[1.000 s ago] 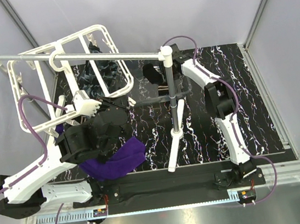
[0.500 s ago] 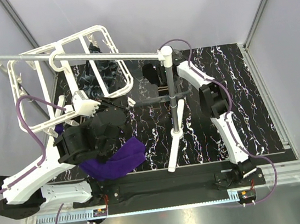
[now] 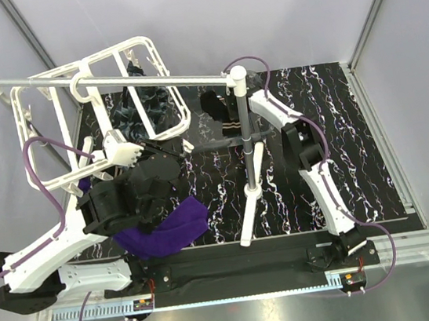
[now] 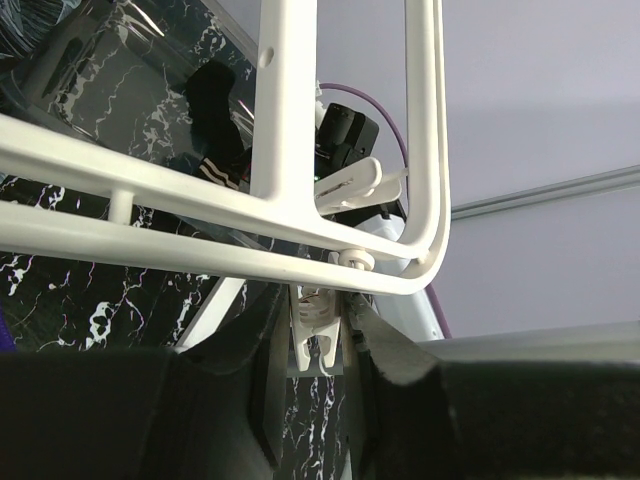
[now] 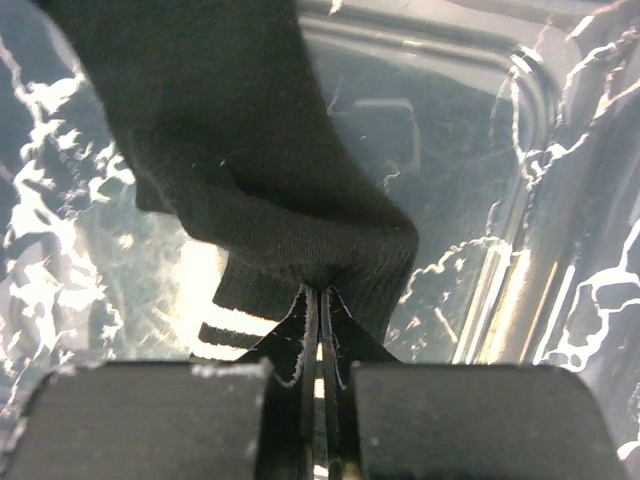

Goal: Clip the socks to the hanger
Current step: Pick up the sock from the bin, then place the sock in the bin, then pick up the sock from the bin.

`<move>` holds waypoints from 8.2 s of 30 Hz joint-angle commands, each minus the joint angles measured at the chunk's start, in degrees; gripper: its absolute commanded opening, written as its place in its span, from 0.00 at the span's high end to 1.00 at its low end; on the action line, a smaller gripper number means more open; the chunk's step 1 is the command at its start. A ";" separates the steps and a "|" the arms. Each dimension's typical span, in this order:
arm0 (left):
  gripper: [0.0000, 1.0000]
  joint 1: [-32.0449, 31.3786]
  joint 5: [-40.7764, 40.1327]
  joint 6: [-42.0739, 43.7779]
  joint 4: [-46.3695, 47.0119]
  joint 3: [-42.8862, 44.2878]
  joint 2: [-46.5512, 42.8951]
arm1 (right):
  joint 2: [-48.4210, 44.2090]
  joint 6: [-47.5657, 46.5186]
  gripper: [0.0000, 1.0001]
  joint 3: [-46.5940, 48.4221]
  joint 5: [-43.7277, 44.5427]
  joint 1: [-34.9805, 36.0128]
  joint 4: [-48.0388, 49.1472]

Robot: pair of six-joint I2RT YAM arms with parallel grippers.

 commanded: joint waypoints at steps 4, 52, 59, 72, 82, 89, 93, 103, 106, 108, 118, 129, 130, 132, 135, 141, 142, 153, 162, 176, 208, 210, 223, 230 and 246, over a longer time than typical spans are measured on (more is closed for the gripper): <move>1.00 -0.11 -0.29 0.14 2.67 0.10 -0.44 | -7.24 -0.72 1.00 -7.53 -5.43 -0.45 6.04; 1.00 -0.11 7.44 1.63 13.30 -4.90 -3.07 | -105.58 31.07 1.00 -57.02 -39.49 -15.84 8.42; 1.00 -0.11 9.90 1.46 16.03 -5.70 -3.78 | -105.60 38.10 1.00 -62.37 -45.68 -12.94 11.48; 1.00 -0.11 10.53 1.19 16.47 -6.31 -4.48 | -101.47 25.41 1.00 -53.11 -25.33 -7.66 -1.53; 1.00 -0.11 10.43 2.86 17.08 -6.31 -4.39 | -95.69 8.70 1.00 -49.02 8.26 -7.84 -4.78; 1.00 -0.19 11.05 2.60 17.61 -7.63 -4.74 | -79.25 13.41 1.00 -46.48 7.23 -8.28 10.08; 1.00 -0.19 10.61 2.51 17.61 -8.51 -5.36 | -69.05 22.81 1.00 -43.67 7.22 -9.68 18.06; 1.00 -0.28 8.68 2.42 16.65 -8.69 -6.59 | -43.83 58.64 1.00 -42.42 7.49 -9.60 23.70; 1.00 -0.28 7.80 2.34 16.39 -9.13 -7.03 | -38.65 64.20 1.00 -42.08 5.22 -7.58 25.99; 1.00 -0.28 7.27 2.34 16.12 -9.04 -7.12 | -36.26 69.55 1.00 -41.20 3.54 -6.26 27.05; 1.00 -0.28 6.04 1.46 14.19 -9.30 -8.52 | -30.01 82.16 0.53 -45.07 -4.89 -4.15 32.32; 1.00 -0.28 6.92 2.60 15.68 -10.62 -9.84 | -34.93 35.79 0.23 -43.50 -14.29 -8.45 32.07; 1.00 -0.28 6.92 2.86 16.12 -10.97 -9.93 | -34.67 28.97 0.22 -40.18 -15.26 -9.50 31.19; 1.00 -0.28 7.18 3.04 16.47 -11.41 -10.02 | -33.44 8.47 0.23 -35.95 -19.37 -10.30 25.14; 1.00 -0.28 7.36 3.39 16.82 -11.59 -9.58 | -34.13 -17.03 0.24 -32.50 -21.60 -10.56 20.72; 1.00 -0.19 7.36 4.62 15.60 -9.66 -8.79 | -31.25 -43.99 0.26 -32.94 -27.37 -10.56 21.52; 1.00 -0.28 7.36 4.71 15.42 -9.65 -8.96 | -30.89 -48.23 0.38 -33.37 -29.06 -10.65 20.82; 1.00 -0.28 6.92 4.53 14.45 -9.30 -8.79 | -21.49 -76.91 0.38 -31.72 -42.08 -8.72 22.14; 1.00 -0.28 7.89 4.18 15.42 -10.62 -9.13 | -14.45 -80.88 0.40 -25.12 -44.19 -5.82 19.58; 1.00 -0.28 6.30 5.41 15.51 -10.97 -10.72 | -5.57 -84.92 0.37 -10.62 -42.52 -4.76 0.61; 1.00 -0.28 5.25 8.40 16.21 -10.36 -11.69 | 9.10 -84.74 0.66 11.00 -33.39 -1.77 -25.42; 1.00 -0.28 5.08 8.58 16.21 -10.27 -11.77 | 9.54 -85.18 0.66 11.79 -32.16 -1.69 -25.94; 1.00 -0.28 4.55 10.16 16.56 -10.09 -11.42 | 7.36 -81.94 1.00 10.31 -36.09 -3.00 -20.51; 1.00 -0.28 4.55 10.07 16.73 -10.36 -11.77 | -13.11 -60.97 1.00 -23.30 -35.85 -3.53 22.74; 1.00 -0.19 5.78 9.10 17.96 -11.41 -11.51 | -28.76 -18.31 1.00 -35.39 -29.78 -7.75 44.71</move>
